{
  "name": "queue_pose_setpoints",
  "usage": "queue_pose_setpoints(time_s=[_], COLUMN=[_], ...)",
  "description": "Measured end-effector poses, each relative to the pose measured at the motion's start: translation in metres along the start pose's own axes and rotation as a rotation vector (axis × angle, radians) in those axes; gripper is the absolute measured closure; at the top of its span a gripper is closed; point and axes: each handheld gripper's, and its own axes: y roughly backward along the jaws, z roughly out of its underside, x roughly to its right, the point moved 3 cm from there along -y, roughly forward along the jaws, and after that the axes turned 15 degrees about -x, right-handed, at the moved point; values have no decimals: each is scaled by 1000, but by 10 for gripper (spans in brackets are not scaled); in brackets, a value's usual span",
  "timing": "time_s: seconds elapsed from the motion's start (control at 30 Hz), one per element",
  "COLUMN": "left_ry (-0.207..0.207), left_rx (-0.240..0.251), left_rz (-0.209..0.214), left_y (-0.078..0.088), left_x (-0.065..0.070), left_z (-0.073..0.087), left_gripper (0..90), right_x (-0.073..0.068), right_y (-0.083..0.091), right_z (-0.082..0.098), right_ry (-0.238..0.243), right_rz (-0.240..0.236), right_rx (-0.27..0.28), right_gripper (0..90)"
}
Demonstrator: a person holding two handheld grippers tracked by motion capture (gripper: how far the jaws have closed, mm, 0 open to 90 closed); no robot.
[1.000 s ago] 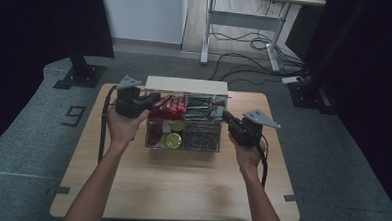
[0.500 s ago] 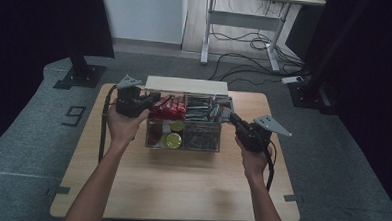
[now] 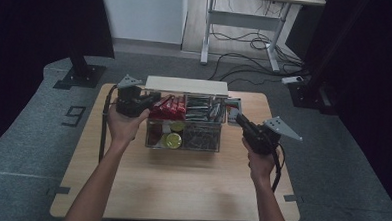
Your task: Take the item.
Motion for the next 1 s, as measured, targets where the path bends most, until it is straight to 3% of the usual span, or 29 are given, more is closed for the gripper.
queue_pose_setpoints(time_s=[0.3, 1.0], left_ry=[0, -2], left_rx=[0, -4], left_rz=[-1, 0], left_y=[0, -1], left_x=[1, 2], left_z=[0, 0], left_gripper=[900, 900], right_x=[8, 30], right_y=[16, 22], right_z=[2, 15], right_ry=[-8, -27], right_rz=[6, 37], right_rx=[19, -1], right_gripper=[896, 895])
